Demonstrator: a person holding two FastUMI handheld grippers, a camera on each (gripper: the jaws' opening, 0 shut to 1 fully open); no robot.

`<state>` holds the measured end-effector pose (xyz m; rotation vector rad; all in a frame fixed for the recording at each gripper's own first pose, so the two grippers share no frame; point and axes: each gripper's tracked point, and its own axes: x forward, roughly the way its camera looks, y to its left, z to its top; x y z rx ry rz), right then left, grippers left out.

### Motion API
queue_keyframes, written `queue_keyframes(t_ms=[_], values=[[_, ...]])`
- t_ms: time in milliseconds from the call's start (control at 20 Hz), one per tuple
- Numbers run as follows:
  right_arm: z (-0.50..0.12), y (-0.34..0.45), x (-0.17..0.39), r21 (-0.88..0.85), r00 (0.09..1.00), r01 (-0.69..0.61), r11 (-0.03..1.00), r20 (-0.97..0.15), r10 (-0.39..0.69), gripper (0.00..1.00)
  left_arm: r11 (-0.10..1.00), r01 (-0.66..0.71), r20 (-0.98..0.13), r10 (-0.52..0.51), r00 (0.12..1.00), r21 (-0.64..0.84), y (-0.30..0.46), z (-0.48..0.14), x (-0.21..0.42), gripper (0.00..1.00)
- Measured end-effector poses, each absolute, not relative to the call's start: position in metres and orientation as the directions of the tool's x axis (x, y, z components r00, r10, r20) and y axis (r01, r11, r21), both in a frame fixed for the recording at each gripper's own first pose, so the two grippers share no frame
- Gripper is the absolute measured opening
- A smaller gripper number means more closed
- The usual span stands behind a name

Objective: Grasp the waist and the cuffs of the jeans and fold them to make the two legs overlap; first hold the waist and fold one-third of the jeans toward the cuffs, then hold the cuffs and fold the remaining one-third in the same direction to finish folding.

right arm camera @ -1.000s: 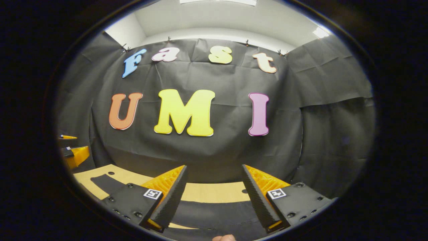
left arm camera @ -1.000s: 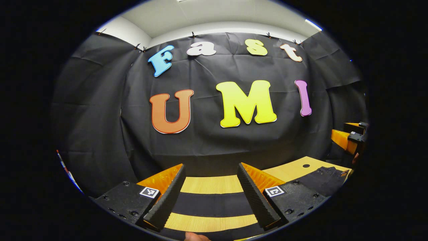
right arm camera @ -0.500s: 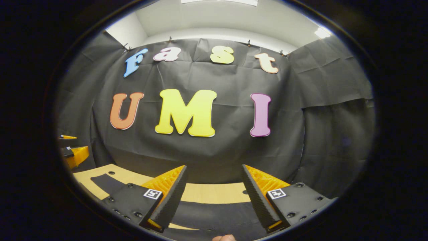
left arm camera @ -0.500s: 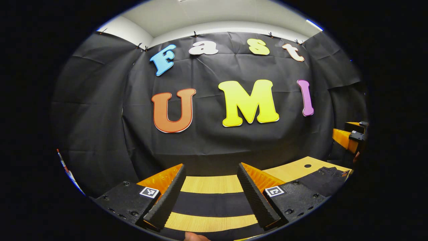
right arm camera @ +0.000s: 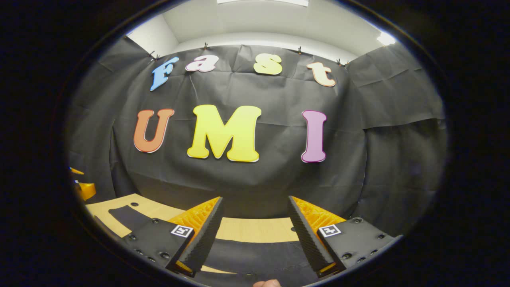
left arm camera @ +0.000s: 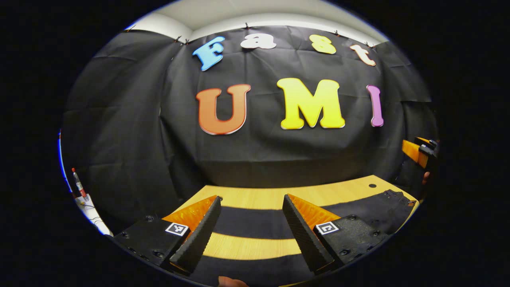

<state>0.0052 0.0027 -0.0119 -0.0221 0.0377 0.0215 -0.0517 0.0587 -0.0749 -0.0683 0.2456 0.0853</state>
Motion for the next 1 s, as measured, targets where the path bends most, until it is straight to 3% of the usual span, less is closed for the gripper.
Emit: queue_keyframes(t_ms=[250,500,800,1000], values=[[-0.020,-0.007,0.004,-0.038,0.998,-0.018,0.999,-0.061,0.016,0.98,0.953,-0.261,-0.509,0.149,0.848,-0.155,0.105,-0.152,-0.126,1.00],[-0.030,-0.015,0.000,-0.036,0.995,-0.029,0.999,-0.100,0.025,0.98,0.797,-0.478,-0.710,0.089,0.698,-0.370,0.121,-0.206,-0.183,1.00],[-0.035,-0.036,-0.009,-0.052,0.993,-0.001,0.999,-0.122,-0.005,0.99,0.441,-0.738,-0.821,0.004,0.571,-0.511,0.144,-0.238,-0.217,1.00],[-0.040,-0.059,-0.014,-0.045,0.988,0.048,0.998,-0.148,-0.054,0.98,0.335,-0.809,-0.863,-0.025,0.504,-0.482,0.149,-0.256,-0.217,1.00]])
